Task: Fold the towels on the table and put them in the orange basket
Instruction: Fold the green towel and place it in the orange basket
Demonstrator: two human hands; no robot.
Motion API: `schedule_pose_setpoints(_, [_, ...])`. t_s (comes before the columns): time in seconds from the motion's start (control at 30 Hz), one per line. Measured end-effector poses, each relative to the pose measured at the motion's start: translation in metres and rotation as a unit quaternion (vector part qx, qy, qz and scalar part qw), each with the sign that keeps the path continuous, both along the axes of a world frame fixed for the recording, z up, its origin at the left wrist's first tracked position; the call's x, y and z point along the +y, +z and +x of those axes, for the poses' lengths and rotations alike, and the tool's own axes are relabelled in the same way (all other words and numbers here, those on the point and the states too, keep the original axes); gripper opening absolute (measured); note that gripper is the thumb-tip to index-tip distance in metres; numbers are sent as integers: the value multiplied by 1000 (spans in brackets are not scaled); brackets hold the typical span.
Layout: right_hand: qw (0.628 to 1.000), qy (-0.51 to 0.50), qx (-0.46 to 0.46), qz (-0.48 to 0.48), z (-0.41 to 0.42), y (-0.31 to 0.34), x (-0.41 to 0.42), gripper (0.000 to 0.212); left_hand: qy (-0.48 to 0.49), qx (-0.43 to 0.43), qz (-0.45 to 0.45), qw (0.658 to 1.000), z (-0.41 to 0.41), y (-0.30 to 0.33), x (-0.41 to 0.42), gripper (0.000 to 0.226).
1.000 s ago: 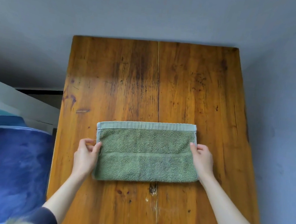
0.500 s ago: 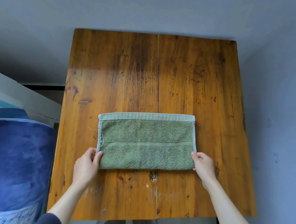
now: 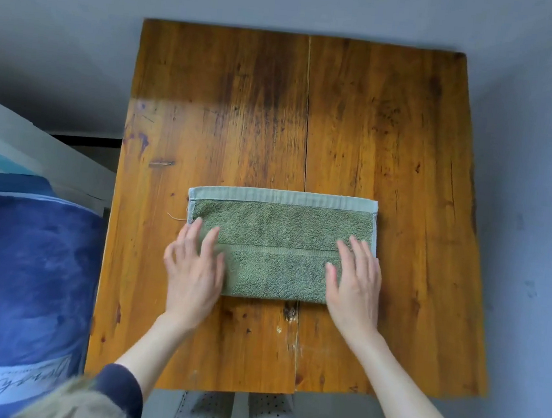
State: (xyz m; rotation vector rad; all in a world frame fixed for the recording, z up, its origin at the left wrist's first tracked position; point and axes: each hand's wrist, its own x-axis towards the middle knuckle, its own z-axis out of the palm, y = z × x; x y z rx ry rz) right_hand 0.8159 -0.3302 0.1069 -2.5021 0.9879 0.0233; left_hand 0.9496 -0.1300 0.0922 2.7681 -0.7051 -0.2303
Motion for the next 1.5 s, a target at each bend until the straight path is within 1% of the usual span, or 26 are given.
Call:
schedule_pose_setpoints(0.07, [996,89,12,-11,14,-10,21,47,-87,-16,14,996,-10,-7,-19,45])
schedule_pose_setpoints(0.13, [989,146,24,-27,24,-22,36,49,-144,-17,32,989,-18,-15,-33,49])
schedule_pose_setpoints(0.2, [983,172,44,-44,27,-36,40,51,-142,-6,48,989,-19,-26,-37,51])
schedule_pose_setpoints(0.3, [976,195,68,-72,11,-51,24,54,-127,1,77,989,-15,-40,-16,53])
schedule_pose_setpoints(0.4, [977,169,93,-93,-8,-55,-3,56,-126,-17,100,987,1,-45,12,53])
schedule_pose_setpoints(0.47, [979,151,105,-92,-16,-53,-13,57,-102,-3,93,990,13,-44,26,54])
schedule_pose_setpoints(0.53, [980,145,106,-85,-16,-50,-14,57,-92,16,68,993,25,-41,35,54])
schedule_pose_setpoints(0.63, [989,116,68,-62,-9,-46,-10,57,-75,30,4,997,38,-34,40,53])
schedule_pose_setpoints(0.7, [992,99,41,-66,0,-43,-15,56,-65,20,-12,998,42,-30,37,53])
schedule_pose_setpoints(0.77, [992,78,25,-95,17,-43,-26,55,-81,-3,-15,997,49,-30,26,54])
schedule_pose_setpoints(0.87, [993,43,36,-107,43,-49,-47,58,-96,-21,-16,995,59,-36,1,57])
schedule_pose_setpoints(0.93, [993,35,54,-103,48,-57,-52,60,-81,-15,-2,997,64,-40,-11,60])
schedule_pose_setpoints(1.03, [992,39,58,-105,47,-61,-52,61,-65,4,17,998,66,-45,-14,63])
schedule_pose_setpoints(1.1, [992,34,64,-99,47,-57,-50,61,-74,17,6,997,66,-43,-12,60])
schedule_pose_setpoints(1.13, [993,25,69,-97,47,-54,-46,61,-73,25,-16,997,67,-40,-9,58])
schedule_pose_setpoints(1.2, [994,13,62,-89,50,-46,-28,60,-35,28,-79,996,67,-32,1,54])
schedule_pose_setpoints(1.27, [996,37,46,-72,52,-40,4,60,46,11,-120,992,62,-24,14,47])
schedule_pose_setpoints(1.3, [995,58,43,-65,53,-40,21,60,90,9,-121,989,58,-21,20,41])
schedule_pose_setpoints(1.37, [993,91,49,-57,55,-43,47,58,149,45,-101,983,53,-18,27,28])
schedule_pose_setpoints(1.43, [991,106,67,-56,57,-48,61,57,161,82,-74,981,52,-17,29,22])
schedule_pose_setpoints(1.5, [988,111,88,-65,55,-52,66,56,165,101,-58,979,52,-17,29,22])
